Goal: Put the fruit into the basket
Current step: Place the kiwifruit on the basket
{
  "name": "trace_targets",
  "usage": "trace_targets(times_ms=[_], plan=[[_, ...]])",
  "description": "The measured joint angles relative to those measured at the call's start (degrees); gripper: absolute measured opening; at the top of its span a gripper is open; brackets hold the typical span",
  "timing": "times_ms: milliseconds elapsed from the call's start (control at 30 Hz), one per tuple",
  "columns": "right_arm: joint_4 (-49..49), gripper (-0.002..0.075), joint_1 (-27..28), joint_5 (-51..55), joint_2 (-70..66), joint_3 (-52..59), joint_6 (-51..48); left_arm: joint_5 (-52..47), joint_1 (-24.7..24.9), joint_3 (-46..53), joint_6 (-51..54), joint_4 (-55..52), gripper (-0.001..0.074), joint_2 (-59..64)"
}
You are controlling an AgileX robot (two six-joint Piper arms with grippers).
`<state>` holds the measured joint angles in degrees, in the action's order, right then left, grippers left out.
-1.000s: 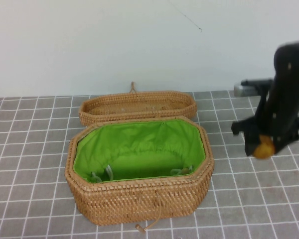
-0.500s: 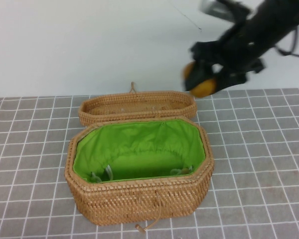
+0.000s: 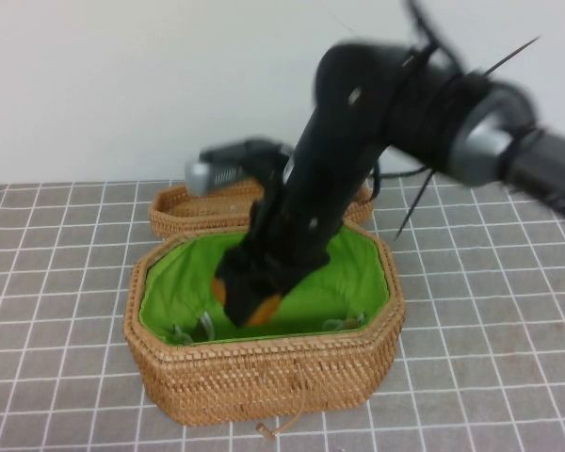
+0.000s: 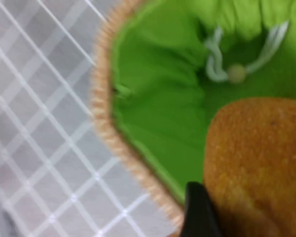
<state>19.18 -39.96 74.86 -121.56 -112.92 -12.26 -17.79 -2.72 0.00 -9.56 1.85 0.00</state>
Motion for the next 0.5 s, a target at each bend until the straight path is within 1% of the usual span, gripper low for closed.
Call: trace_targets(times_ms=[167,267,333,400,500], plan=[[-1.68,0.038,-0.43,0.0,-4.69,0.0,2.95,0.0,0.0,0.0,0.12,0.0,-0.0003,0.0],[-3.1,0.0381,-0.43,0.0,-5.96,0.0,5.43,0.0,0.0,0.0,0.12,0.0,-0.0003,0.0],[-3.67,0.0391,-0.31,-0.34,-6.24,0.0,5.42,0.0,0.0,0.0,0.12,0.0,-0.0003,0.0],[-3.72,0.0433,-0.31,-0.64,-6.24,0.0,5.69,0.0,0.0,0.0,0.12,0.0,-0.0003,0.0],[-4.0,0.0537,-0.31,-0.26,-6.24,-0.76,7.75,0.0,0.0,0.0,0.12,0.0,-0.0003,0.0]])
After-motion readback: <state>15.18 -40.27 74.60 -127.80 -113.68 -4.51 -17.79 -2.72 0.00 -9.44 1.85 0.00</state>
